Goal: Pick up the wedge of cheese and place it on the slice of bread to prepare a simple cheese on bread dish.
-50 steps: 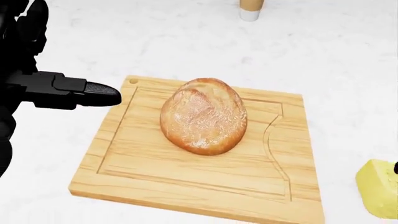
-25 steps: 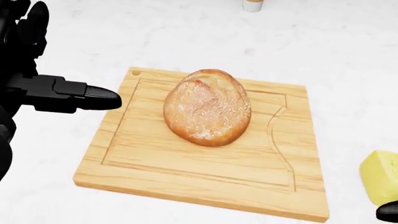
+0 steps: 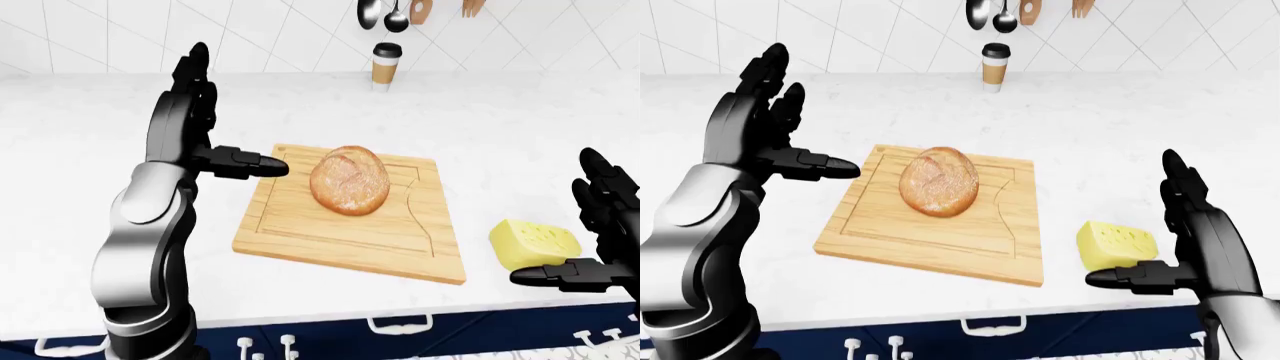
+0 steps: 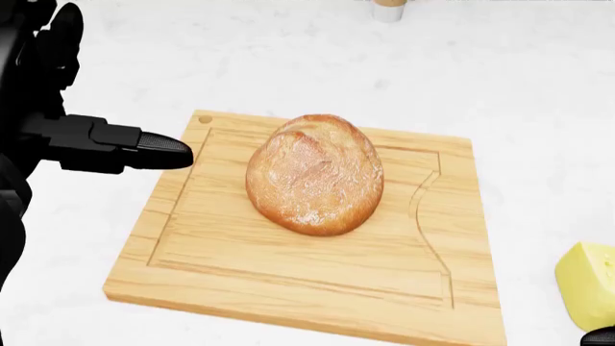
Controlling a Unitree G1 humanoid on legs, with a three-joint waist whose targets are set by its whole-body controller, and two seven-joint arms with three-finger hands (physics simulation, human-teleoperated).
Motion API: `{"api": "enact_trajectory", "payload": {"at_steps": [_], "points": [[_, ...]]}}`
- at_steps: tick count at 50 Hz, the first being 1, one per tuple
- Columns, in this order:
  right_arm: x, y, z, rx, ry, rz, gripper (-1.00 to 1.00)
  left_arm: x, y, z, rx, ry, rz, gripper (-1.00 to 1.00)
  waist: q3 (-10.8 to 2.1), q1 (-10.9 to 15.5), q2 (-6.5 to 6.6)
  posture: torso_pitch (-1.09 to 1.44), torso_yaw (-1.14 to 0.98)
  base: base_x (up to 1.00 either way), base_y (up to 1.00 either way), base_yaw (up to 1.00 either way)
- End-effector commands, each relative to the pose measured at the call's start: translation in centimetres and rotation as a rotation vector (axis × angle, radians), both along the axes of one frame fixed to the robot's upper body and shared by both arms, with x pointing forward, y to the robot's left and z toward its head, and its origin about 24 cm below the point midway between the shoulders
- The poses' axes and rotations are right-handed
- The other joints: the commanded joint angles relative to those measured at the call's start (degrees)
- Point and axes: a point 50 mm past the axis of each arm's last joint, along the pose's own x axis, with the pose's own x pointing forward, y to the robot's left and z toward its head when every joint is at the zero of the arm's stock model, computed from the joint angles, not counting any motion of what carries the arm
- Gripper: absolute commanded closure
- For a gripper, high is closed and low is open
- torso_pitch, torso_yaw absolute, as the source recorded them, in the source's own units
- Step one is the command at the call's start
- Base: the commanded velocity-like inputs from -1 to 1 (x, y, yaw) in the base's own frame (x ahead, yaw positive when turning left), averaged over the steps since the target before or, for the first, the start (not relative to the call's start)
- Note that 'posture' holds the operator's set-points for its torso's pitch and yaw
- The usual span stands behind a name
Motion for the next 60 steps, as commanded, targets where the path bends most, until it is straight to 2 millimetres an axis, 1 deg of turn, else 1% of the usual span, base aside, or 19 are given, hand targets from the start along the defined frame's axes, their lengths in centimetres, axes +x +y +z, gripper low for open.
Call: {"api": "enact_trajectory", "payload": {"at_steps": [1,12,15,16,18,19,20,21,22,28,30,31,33,40,49,52,54,58,60], "points": [[-0.3,0.1,1.3,-0.064,-0.060,-0.005,-1.00,-0.5,-0.1,1.5,0.009,-0.088,0.001,-1.00,-1.14,0.0,-0.19,0.00,0.00,0.00,0.00,0.00],[-0.4,0.0,0.6,-0.072,-0.039,-0.001,-1.00,-0.5,0.0,1.4,0.011,-0.084,0.004,-1.00,-1.08,0.0,-0.20,0.00,0.00,0.00,0.00,0.00],[-0.4,0.1,0.6,-0.075,-0.035,0.005,-0.69,-0.5,0.0,1.3,0.011,-0.083,0.005,-1.00,-1.04,-0.1,-0.20,0.00,0.00,0.00,0.00,0.00],[-0.4,0.1,0.6,-0.074,-0.035,0.005,-0.63,-0.5,0.1,1.3,0.010,-0.084,0.005,-1.00,-1.03,-0.1,-0.19,0.00,0.00,0.00,0.00,0.00],[-0.4,0.2,0.6,-0.075,-0.034,0.012,-0.36,-0.5,0.0,1.3,0.010,-0.084,0.005,-1.00,-1.04,-0.1,-0.20,0.00,0.00,0.00,0.00,0.00],[-0.5,0.2,0.6,-0.075,-0.032,0.015,-0.30,-0.5,0.0,1.3,0.011,-0.084,0.006,-1.00,-1.03,-0.1,-0.20,0.00,0.00,0.00,0.00,0.00],[-0.5,0.2,0.6,-0.075,-0.031,0.014,-0.19,-0.5,0.1,1.3,0.012,-0.083,0.007,-1.00,-1.01,-0.1,-0.21,0.00,0.00,0.00,0.00,0.00],[-0.5,0.2,0.6,-0.075,-0.031,0.016,-0.19,-0.5,0.1,1.3,0.012,-0.082,0.007,-1.00,-1.00,-0.1,-0.21,0.00,0.00,0.00,0.00,0.00],[-0.5,0.2,0.6,-0.076,-0.030,0.018,-0.11,-0.5,0.1,1.3,0.012,-0.083,0.007,-1.00,-0.99,-0.1,-0.21,0.00,0.00,0.00,0.00,0.00],[-0.4,0.3,0.6,-0.078,-0.028,0.027,0.06,-0.4,0.1,1.3,0.019,-0.079,0.008,-1.00,-0.95,0.0,-0.21,0.00,0.00,0.00,0.00,0.00],[-0.4,0.3,0.7,-0.079,-0.028,0.029,0.18,-0.4,0.1,1.4,0.019,-0.081,0.010,-1.00,-0.96,0.0,-0.21,0.00,0.00,0.00,0.00,0.00],[-0.3,0.5,0.6,-0.079,-0.027,0.035,0.30,-0.4,0.1,1.4,0.020,-0.081,0.009,-1.00,-0.97,0.0,-0.21,0.00,0.00,0.00,0.00,0.00],[-0.1,0.6,0.7,-0.080,-0.026,0.040,0.40,-0.4,0.0,1.4,0.021,-0.080,0.008,-1.00,-0.96,0.0,-0.20,0.00,0.00,0.00,0.00,0.00],[0.1,1.0,2.3,-0.111,-0.042,0.055,0.59,-0.3,0.0,1.3,0.027,-0.079,0.009,-1.00,-1.00,0.0,-0.18,0.00,0.00,0.00,0.00,0.00],[0.7,1.9,4.8,-0.155,-0.075,0.085,0.66,-0.4,0.3,1.2,0.026,-0.078,0.017,-1.00,-0.95,0.0,-0.28,0.00,0.00,0.00,0.00,0.00],[1.3,2.3,5.9,-0.169,-0.095,0.102,0.69,-0.4,0.2,1.3,0.027,-0.079,0.015,-1.00,-1.02,0.0,-0.29,0.00,0.00,0.00,0.00,0.00],[2.2,3.0,7.4,-0.172,-0.122,0.124,0.69,-0.4,0.2,1.3,0.028,-0.080,0.017,-1.00,-1.02,0.0,-0.29,0.00,0.00,0.00,0.00,0.00],[3.8,4.2,7.9,-0.181,-0.139,0.168,0.72,-0.6,0.5,1.4,0.030,-0.081,0.021,-1.00,-1.02,-0.1,-0.12,0.00,0.00,0.00,0.00,0.00],[5.0,4.9,8.8,-0.184,-0.155,0.197,0.73,-0.8,0.6,1.6,0.030,-0.083,0.024,-1.00,-1.01,-0.2,-0.11,0.00,0.00,0.00,0.00,0.00]]}}
